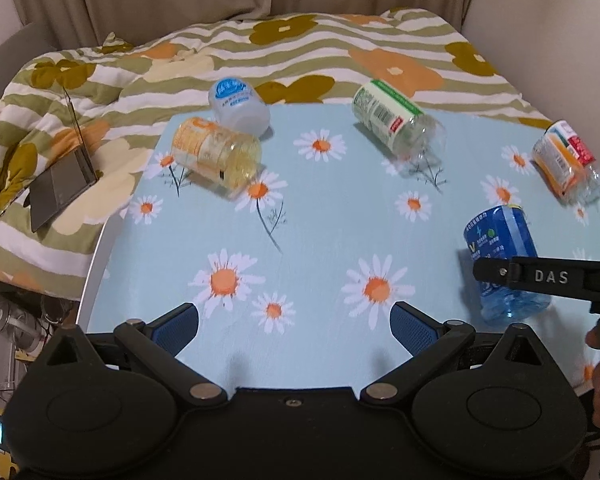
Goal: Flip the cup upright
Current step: 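Close the right gripper around the blue cup's body, then lift the blue cup with the right gripper and pass it toward the left tool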
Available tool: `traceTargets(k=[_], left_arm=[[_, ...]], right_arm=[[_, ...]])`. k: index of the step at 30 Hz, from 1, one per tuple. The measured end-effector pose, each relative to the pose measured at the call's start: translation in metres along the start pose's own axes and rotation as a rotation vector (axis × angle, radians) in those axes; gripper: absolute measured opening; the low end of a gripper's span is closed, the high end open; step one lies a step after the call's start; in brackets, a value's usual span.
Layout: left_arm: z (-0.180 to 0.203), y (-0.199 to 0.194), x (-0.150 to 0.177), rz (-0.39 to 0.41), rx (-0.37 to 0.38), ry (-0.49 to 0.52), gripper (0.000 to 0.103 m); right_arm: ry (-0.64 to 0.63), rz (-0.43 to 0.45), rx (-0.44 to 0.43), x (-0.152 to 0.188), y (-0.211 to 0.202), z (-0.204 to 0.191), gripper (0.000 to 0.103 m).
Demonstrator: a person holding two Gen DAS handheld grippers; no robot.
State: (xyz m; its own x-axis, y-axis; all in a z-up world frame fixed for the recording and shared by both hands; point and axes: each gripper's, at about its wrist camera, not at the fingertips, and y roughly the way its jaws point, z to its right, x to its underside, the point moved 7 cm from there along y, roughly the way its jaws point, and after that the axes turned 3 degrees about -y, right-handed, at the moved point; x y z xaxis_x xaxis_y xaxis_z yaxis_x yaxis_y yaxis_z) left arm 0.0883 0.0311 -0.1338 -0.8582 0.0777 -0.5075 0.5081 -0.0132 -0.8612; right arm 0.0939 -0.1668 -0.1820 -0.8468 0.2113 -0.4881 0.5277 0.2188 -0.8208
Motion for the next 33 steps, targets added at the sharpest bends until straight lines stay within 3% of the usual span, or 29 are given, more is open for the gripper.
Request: traceTargets(k=[10, 13, 15, 20, 26, 33], left_arm=[[-0.008, -0.001, 0.01, -0.012, 0.004, -0.007, 0.103], [-0.008, -0.002, 0.01, -0.01, 0.005, -0.009, 0.103], [-0.008, -0.003, 0.009, -0.008, 0.002, -0.013, 0.103], [-0.008, -0.007, 0.005, -0.001, -0.004, -0.034, 0.103], [0.006, -0.024, -0.015, 0.04, 0.004, -0.057, 0.103], [0.061, -0.018, -0.047, 0.001, 0.09, -0.021, 0.103]], right_arm=[[-0.016, 0.02, 0.011, 0.003, 0.005, -0.003, 0.077], [-0.014, 0.007, 0.024, 0.004, 0.006, 0.0, 0.087], [-0.006, 0.003, 0.037, 0.004, 0.006, 0.002, 0.101], [0.004, -0.019, 0.02, 0.001, 0.002, 0.005, 0.102], [-0.046, 0.005, -0.042, -0.011, -0.04, 0.007, 0.103], [-0.116, 0.055, 0.029, -0.025, -0.091, 0.057, 0.103]])
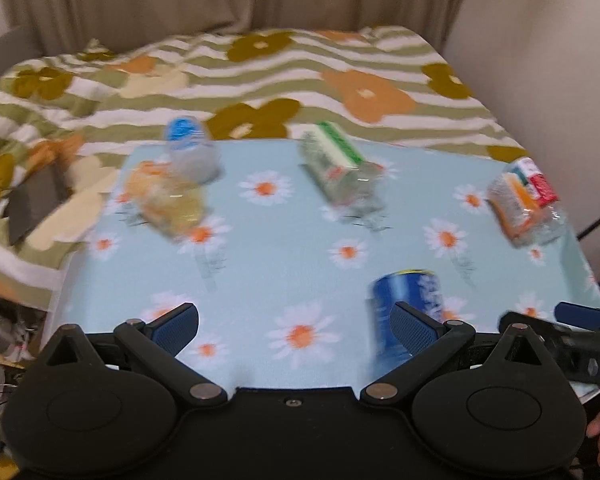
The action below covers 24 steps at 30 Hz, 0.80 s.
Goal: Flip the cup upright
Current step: 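Lift the blue cup with the right gripper and pass it toward the left tool, then grasp the blue cup with the left gripper while the right gripper releases it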
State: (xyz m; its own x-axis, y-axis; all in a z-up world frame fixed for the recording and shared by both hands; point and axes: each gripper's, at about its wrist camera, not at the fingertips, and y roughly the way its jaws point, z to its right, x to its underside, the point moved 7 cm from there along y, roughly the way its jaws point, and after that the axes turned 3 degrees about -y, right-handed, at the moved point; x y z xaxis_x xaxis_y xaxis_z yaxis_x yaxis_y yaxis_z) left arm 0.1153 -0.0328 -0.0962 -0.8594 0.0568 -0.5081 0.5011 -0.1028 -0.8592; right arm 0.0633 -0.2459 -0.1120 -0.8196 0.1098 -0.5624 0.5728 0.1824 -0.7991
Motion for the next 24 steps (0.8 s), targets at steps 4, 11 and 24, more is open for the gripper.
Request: traceTargets(k=[4, 11, 24], left_arm=[[0.038, 0.029, -0.011, -0.122, 0.062, 0.014, 0.103], [0.081, 0.079, -0.014, -0.308, 0.035, 0.066, 0.101], [0.089, 0.126, -0.013, -0.466, -0.047, 0.056, 0.085]], right_arm=[[-0.002, -0.012, 0.073, 0.002, -0.011, 0.038, 0.103], [0.045, -0.033, 0.032, 0.013, -0.005, 0.088, 0.103], [0.075, -0.081, -0.05, 0.015, 0.026, 0.117, 0.103]])
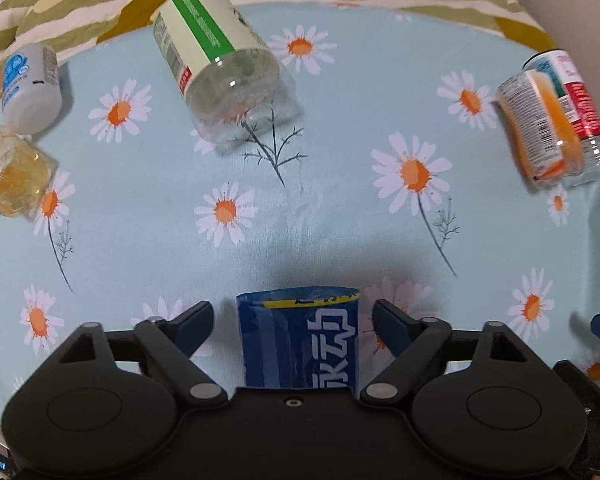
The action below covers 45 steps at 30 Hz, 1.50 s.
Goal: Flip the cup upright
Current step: 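Grasp the blue cup with the left gripper while the right gripper releases it, then rotate the blue cup opening-up with the left gripper and set it down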
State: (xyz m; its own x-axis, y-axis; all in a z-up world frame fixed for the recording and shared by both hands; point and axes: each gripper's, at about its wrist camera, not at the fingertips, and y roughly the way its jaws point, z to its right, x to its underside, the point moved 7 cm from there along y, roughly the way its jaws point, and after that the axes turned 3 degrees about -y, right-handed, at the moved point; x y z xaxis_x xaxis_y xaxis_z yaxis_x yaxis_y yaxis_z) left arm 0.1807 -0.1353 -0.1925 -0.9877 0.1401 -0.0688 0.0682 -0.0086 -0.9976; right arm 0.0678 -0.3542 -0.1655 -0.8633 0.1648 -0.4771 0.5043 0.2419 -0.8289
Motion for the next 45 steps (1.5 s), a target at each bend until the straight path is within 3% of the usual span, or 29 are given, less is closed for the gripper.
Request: traceTargets(k=[3, 11, 15, 18, 21, 27, 30, 36, 45], left_arm=[[0.0, 0.007, 0.002, -0.032, 0.007, -0.01, 0.065], [0.003, 0.001, 0.008, -0.005, 0.017, -0.001, 0.063], [0.005, -0.019, 0.005, 0.047, 0.037, 0.007, 0.063], [0.006, -0.044, 0.008, 0.15, 0.071, 0.006, 0.063], [0.004, -0.064, 0.018, 0.344, 0.078, -0.007, 0.063], [-0.007, -0.065, 0.035, 0.693, 0.096, -0.109, 0.063], [-0.009, -0.06, 0.035, 0.826, 0.112, -0.134, 0.063], [-0.014, -0.042, 0.032, 0.943, 0.092, -0.133, 0.063], [-0.008, -0.039, 0.062, 0.952, 0.05, -0.069, 0.063]], right_arm=[[0.006, 0.007, -0.005, -0.002, 0.0, 0.004, 0.103], [0.014, 0.019, -0.009, -0.006, -0.003, 0.008, 0.103], [0.01, 0.045, -0.013, -0.01, -0.011, 0.005, 0.103], [0.002, 0.071, -0.019, -0.013, -0.017, 0.002, 0.103], [-0.009, 0.085, -0.023, -0.015, -0.018, -0.004, 0.103], [-0.037, 0.068, -0.012, -0.008, -0.009, -0.015, 0.103], [-0.057, 0.067, 0.009, -0.007, -0.004, -0.02, 0.103], [-0.093, 0.085, 0.017, -0.003, 0.007, -0.032, 0.103], [-0.126, 0.072, -0.005, 0.01, 0.014, -0.048, 0.103]])
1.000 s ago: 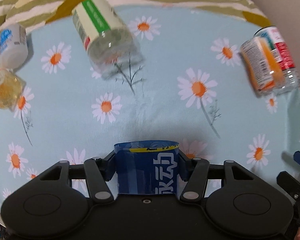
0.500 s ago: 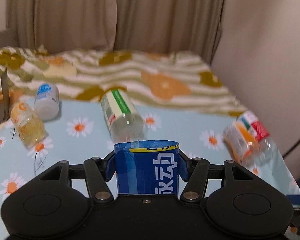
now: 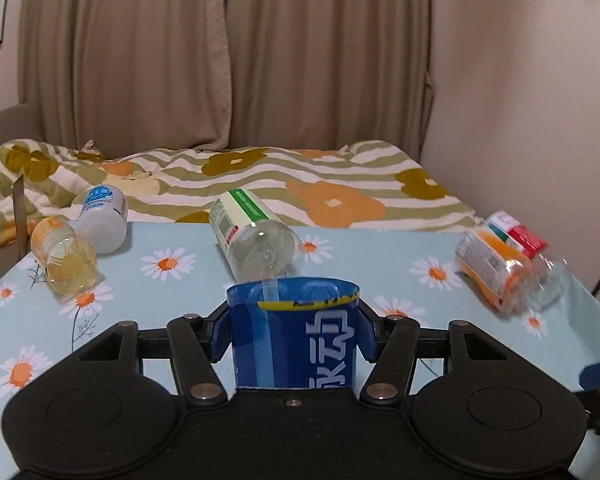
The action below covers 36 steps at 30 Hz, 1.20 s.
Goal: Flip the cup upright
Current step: 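Rotate the blue cup opening-up with the left gripper and set it down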
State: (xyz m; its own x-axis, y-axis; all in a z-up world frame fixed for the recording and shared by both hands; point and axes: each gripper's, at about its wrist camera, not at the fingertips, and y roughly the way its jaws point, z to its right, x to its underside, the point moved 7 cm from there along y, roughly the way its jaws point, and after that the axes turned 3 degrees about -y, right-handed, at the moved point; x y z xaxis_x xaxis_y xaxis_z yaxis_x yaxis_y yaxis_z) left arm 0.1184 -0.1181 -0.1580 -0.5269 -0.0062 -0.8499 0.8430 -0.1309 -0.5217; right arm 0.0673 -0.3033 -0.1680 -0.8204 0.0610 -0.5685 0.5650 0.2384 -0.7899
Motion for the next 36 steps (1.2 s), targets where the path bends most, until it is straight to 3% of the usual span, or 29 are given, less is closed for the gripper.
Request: traceTargets(k=[15, 17, 19, 25, 36], left_arm=[[0.002, -0.018, 0.017, -0.074, 0.019, 0.044, 0.064], [0.001, -0.018, 0.016, -0.09, 0.028, 0.035, 0.073], [0.001, -0.018, 0.014, -0.099, 0.028, 0.036, 0.096], [0.003, -0.033, 0.001, -0.103, 0.024, 0.082, 0.097], [-0.027, -0.097, -0.05, -0.211, 0.032, 0.055, 0.103]], right_arm=[[0.025, 0.045, 0.005, 0.006, -0.014, -0.007, 0.103], [0.027, 0.054, 0.009, 0.005, -0.018, -0.009, 0.103], [0.028, 0.065, 0.012, 0.003, -0.022, -0.01, 0.103], [0.036, 0.109, 0.026, -0.007, -0.042, -0.016, 0.103], [0.013, 0.109, 0.152, -0.034, -0.094, -0.039, 0.103]])
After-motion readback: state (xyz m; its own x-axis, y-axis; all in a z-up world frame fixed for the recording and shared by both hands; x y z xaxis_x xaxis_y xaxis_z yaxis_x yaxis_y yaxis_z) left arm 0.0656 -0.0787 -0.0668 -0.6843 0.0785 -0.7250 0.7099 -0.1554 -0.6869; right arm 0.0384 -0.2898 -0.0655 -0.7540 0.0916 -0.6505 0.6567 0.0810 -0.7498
